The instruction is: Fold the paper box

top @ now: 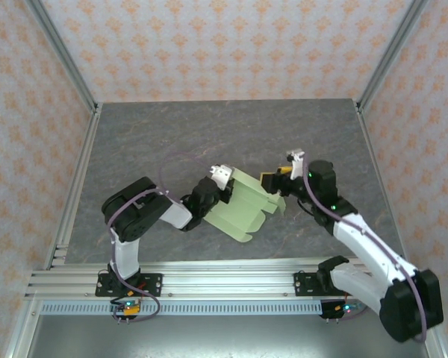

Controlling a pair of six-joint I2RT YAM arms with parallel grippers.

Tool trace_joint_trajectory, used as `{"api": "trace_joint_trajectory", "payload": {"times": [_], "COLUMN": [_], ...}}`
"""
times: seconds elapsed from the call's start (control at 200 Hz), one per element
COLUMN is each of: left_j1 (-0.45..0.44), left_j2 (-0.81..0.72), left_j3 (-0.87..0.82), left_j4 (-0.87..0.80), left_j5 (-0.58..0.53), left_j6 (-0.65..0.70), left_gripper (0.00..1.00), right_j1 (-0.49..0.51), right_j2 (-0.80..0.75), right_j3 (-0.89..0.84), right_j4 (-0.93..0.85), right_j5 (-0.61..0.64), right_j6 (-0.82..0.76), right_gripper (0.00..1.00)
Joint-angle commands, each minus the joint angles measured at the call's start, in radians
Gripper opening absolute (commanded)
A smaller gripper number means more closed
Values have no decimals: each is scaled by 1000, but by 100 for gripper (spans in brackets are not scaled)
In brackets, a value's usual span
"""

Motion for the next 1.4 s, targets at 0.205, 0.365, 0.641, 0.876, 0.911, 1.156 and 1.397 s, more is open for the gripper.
{"api": "trace_joint_trajectory", "payload": {"times": [0.205, 0.365, 0.641, 0.876, 0.911, 1.156, 1.397], "left_j1": [197, 266, 274, 274, 275, 274, 272], "left_j2": [-203, -219, -222, -209, -212, -220, -197], "left_j3": [-14, -45, -56, -53, -53, -43, -40], "left_j4": [-244, -232, -234, -222, -222, -235, -215], "left_j5": [147, 194, 195, 212, 209, 226, 234], "left_j6": [-150, -180, -198, -223, -225, -234, -273], "left_gripper": [0, 0, 0, 0, 0, 0, 0], "right_j1": [-42, -42, -42, 0, 5, 65, 90], "right_j2": [16, 118, 319, 498, 522, 634, 684], "right_j3": [-64, -11, 342, 550, 567, 604, 579], "right_j4": [182, 209, -184, -550, -573, -546, -413], "right_j5": [35, -98, -191, -221, -214, -132, -16], "right_j6": [-134, -115, 24, -166, -169, -129, -63], "right_gripper": [69, 62, 84, 89, 85, 81, 80]}}
